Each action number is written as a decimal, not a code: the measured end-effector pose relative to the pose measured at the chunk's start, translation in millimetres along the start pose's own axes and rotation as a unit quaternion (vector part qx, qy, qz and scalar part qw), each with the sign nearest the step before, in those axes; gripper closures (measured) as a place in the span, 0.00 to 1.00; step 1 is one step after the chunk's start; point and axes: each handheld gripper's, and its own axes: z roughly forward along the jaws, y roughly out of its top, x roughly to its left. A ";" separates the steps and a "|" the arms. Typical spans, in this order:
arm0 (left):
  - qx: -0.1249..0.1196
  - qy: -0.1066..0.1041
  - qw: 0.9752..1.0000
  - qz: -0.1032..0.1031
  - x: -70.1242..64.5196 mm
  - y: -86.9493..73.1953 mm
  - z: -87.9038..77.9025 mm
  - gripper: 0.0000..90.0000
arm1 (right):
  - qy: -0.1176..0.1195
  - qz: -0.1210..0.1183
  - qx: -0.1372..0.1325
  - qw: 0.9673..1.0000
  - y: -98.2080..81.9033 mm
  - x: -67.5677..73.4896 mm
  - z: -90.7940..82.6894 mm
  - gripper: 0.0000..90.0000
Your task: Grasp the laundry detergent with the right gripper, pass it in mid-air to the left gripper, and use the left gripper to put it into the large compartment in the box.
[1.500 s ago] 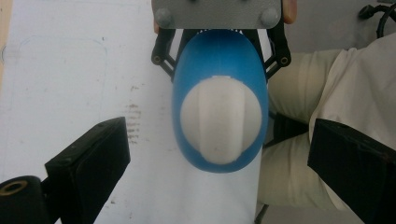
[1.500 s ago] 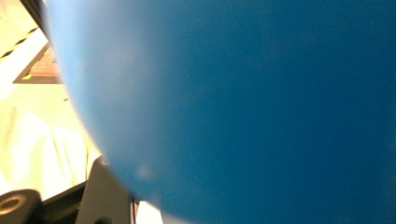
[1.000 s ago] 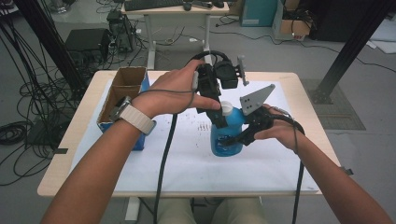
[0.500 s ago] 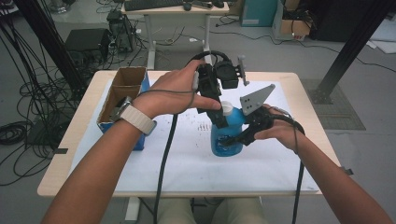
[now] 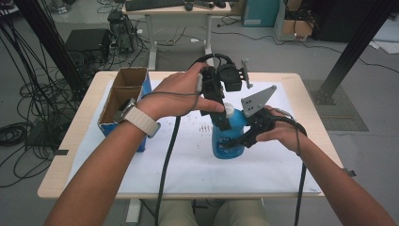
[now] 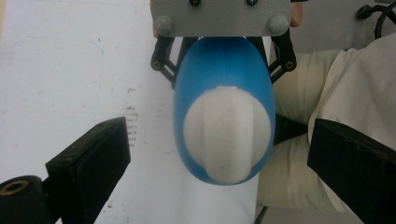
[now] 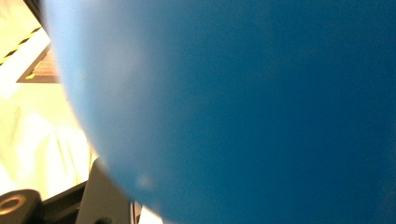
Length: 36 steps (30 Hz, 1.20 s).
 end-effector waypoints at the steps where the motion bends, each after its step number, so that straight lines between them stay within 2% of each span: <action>1: 0.000 0.000 1.000 0.001 0.0 0.4 0.9 0.07 | 0.001 -0.001 0.000 1.000 0.0 0.0 -0.1 0.48; 18: 0.008 -0.013 1.000 0.006 1.4 6.0 15.0 0.10 | -0.007 -0.008 0.003 1.000 2.2 4.5 -2.3 0.48; 24: 0.014 -0.019 1.000 0.009 1.2 8.8 19.5 0.12 | -0.001 -0.011 0.002 1.000 3.7 5.8 -2.4 0.48; 26: 0.006 -0.020 1.000 0.000 -0.3 9.2 22.3 0.13 | -0.006 -0.010 0.004 1.000 4.0 6.8 -3.2 0.48; 36: 0.008 -0.024 1.000 0.004 0.4 9.9 25.1 0.17 | -0.006 -0.010 0.006 1.000 4.1 7.9 -3.8 0.48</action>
